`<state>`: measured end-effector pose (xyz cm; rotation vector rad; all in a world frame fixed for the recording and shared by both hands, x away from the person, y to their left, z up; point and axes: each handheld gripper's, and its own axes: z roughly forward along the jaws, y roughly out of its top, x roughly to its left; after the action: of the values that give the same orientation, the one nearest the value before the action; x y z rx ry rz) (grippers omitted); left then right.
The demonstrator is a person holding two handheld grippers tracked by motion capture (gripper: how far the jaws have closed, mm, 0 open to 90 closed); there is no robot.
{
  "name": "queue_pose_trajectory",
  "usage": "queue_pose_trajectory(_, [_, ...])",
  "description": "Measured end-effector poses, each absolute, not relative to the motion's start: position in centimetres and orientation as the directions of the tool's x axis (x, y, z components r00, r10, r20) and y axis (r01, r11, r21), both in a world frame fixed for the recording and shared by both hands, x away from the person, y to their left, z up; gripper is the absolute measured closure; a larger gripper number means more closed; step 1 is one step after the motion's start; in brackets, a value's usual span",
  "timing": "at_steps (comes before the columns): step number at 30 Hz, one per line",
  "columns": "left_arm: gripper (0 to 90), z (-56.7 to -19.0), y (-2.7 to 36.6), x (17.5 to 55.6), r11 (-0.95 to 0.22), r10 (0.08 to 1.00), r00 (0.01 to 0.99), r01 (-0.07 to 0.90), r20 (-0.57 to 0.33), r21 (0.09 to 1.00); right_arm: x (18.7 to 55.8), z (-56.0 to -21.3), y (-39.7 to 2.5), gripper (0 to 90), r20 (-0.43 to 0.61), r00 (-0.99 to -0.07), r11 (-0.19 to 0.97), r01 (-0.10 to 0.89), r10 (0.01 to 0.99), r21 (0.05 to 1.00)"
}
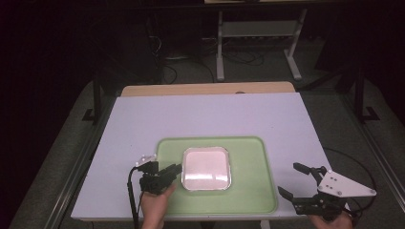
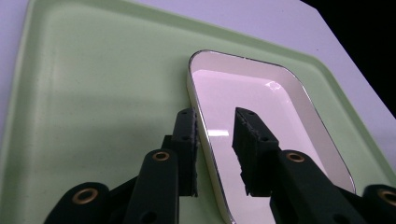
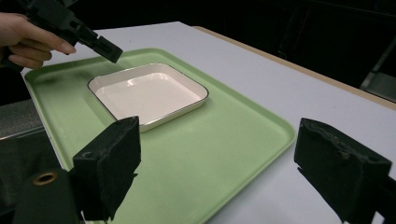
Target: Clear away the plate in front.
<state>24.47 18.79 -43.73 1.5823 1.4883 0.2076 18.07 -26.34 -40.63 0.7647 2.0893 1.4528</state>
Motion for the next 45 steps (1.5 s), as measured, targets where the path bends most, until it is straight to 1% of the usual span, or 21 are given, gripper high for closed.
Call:
queue_pose_trajectory(7, [60.7, -43.5, 19.5, 24.4, 0.111, 0.844, 0.316, 0.687, -0.433, 0.718, 18.1, -40.7, -26.3, 13.7, -0.073, -0.727, 0.286, 0.175, 0.683, 0.942])
queue_pose_trajectory(17, [47.0, -42.7, 20.6, 23.9, -0.010, 0.827, 0.441, 0.631, -0.348, 0.776, 18.4, -41.0, -26.0, 13.7, -0.073, -0.724, 0.300, 0.190, 0.686, 0.935])
queue_pose_trajectory(21, [42.8, -42.3, 21.1, 23.7, -0.053, 0.811, 0.491, 0.604, -0.319, 0.795, 18.4, -41.1, -26.1, 13.7, -0.070, -0.721, 0.299, 0.196, 0.690, 0.934])
queue_pose_trajectory(24, [41.3, -41.8, 21.6, 23.3, -0.092, 0.808, 0.524, 0.563, -0.269, 0.821, 18.3, -41.1, -26.3, 13.7, -0.070, -0.717, 0.301, 0.201, 0.693, 0.932])
queue_pose_trajectory(29, [38.2, -41.7, 22.2, 22.9, -0.149, 0.799, 0.564, 0.525, -0.211, 0.838, 18.3, -41.2, -26.5, 13.7, -0.064, -0.710, 0.297, 0.209, 0.701, 0.932])
queue_pose_trajectory(35, [35.9, -41.9, 22.9, 22.0, -0.240, 0.788, 0.607, 0.459, -0.104, 0.856, 18.4, -41.3, -26.7, 13.7, -0.062, -0.707, 0.296, 0.214, 0.704, 0.931])
queue_pose_trajectory(42, [34.6, -42.3, 24.1, 20.6, -0.270, 0.777, 0.627, 0.401, -0.048, 0.875, 18.4, -41.5, -26.7, 13.7, -0.068, -0.715, 0.315, 0.219, 0.696, 0.924])
queue_pose_trajectory(45, [33.7, -42.3, 24.5, 20.3, -0.263, 0.778, 0.628, 0.384, -0.041, 0.885, 18.4, -41.5, -26.8, 13.7, -0.065, -0.717, 0.315, 0.222, 0.694, 0.923])
